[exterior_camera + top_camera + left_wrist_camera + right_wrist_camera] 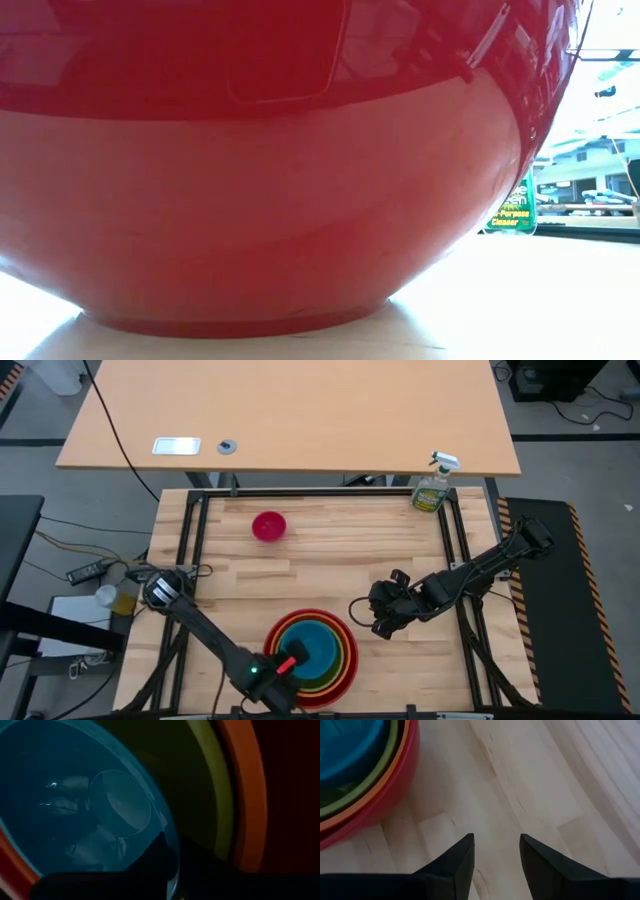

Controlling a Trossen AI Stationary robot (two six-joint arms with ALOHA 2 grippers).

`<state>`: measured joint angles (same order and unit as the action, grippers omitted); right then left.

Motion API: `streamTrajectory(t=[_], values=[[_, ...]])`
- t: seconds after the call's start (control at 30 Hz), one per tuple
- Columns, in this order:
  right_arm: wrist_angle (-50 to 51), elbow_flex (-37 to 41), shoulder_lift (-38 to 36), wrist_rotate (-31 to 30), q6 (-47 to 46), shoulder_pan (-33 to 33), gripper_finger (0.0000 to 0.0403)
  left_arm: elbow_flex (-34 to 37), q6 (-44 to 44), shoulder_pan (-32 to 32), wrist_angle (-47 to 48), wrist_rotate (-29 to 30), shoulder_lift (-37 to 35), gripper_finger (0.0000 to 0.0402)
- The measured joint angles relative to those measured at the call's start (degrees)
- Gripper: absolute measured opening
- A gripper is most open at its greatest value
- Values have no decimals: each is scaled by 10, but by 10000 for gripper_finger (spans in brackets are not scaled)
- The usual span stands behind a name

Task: Nest bowls inside each other
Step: Stack the blue bowl into the green bowl, then stack the pink bowl into the blue bowl

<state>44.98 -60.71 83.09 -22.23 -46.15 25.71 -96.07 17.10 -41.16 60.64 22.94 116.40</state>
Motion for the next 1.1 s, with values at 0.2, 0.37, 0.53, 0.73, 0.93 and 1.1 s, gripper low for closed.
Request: streamTrajectory(t=[0.2, 0.37, 0.53, 0.73, 0.93, 1.1], values=[[-6, 0, 0, -2, 6, 0, 164, 0, 2, -2, 1, 15, -6, 96], [-21, 0, 0, -1, 18, -1, 164, 0, -30, -5, -5, 21, -18, 165], [-12, -10, 0, 12, 26, -1, 164, 0, -71, -12, 11, 21, -51, 206], [-12, -12, -4, 13, 28, -1, 164, 0, -139, 16, 75, 31, -106, 205], [-13, -12, -4, 9, 27, 4, 164, 92, -156, 74, 51, 30, -193, 194], [-16, -12, -4, 8, 38, 3, 164, 226, -153, 138, -28, 30, -294, 192]])
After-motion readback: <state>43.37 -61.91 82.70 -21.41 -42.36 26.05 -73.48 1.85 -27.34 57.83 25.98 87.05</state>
